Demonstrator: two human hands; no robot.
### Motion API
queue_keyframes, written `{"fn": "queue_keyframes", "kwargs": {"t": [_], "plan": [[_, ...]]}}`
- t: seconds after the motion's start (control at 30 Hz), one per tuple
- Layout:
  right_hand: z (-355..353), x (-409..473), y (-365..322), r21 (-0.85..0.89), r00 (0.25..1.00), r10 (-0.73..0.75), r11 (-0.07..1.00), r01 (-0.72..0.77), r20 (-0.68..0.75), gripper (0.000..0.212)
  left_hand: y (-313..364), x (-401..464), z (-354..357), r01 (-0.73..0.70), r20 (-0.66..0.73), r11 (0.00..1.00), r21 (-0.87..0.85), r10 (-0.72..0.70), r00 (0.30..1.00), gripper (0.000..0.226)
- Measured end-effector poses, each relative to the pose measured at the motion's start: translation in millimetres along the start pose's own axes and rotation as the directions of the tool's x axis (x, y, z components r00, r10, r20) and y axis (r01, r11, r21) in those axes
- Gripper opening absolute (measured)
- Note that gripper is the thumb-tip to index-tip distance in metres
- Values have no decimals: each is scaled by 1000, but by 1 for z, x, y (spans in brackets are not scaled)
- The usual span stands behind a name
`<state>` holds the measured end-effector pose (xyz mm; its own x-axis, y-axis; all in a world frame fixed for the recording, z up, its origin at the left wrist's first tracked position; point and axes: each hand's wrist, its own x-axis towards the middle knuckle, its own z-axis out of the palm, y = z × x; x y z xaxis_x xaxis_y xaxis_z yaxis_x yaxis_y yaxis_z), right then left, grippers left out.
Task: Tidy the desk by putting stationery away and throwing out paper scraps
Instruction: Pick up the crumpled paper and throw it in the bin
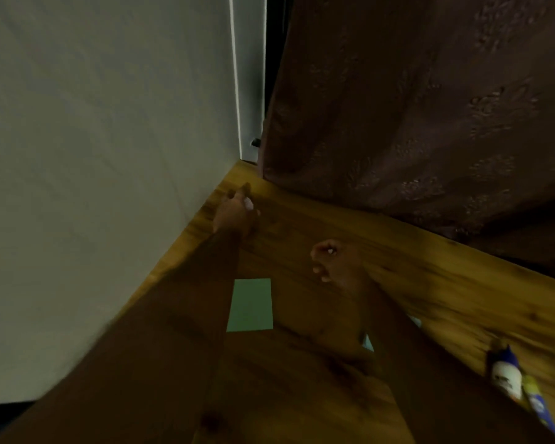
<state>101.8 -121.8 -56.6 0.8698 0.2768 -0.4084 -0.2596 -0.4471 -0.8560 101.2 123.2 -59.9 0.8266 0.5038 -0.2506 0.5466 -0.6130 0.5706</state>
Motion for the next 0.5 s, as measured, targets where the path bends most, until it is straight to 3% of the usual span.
{"fn": "queue_keyframes", "kwargs": {"t": [0.17,0.3,0.37,0.5], "plan": [[-15,-8,6,13,999,27,1000,-27,-19,17,4,-1,10,-13,-37,1000,20,14,999,46],[-26,-19,3,60,999,24,998,-22,-33,18,26,-20,19,-152,35,983,-105,157,987,32],[-36,-28,-1,99,995,-15,995,25,-95,16,51,-45,30,-171,112,955,-241,202,973,31],[-64,-57,-5,245,974,-39,965,94,-222,13,99,-97,67,-314,116,876,-367,377,919,33]]}}
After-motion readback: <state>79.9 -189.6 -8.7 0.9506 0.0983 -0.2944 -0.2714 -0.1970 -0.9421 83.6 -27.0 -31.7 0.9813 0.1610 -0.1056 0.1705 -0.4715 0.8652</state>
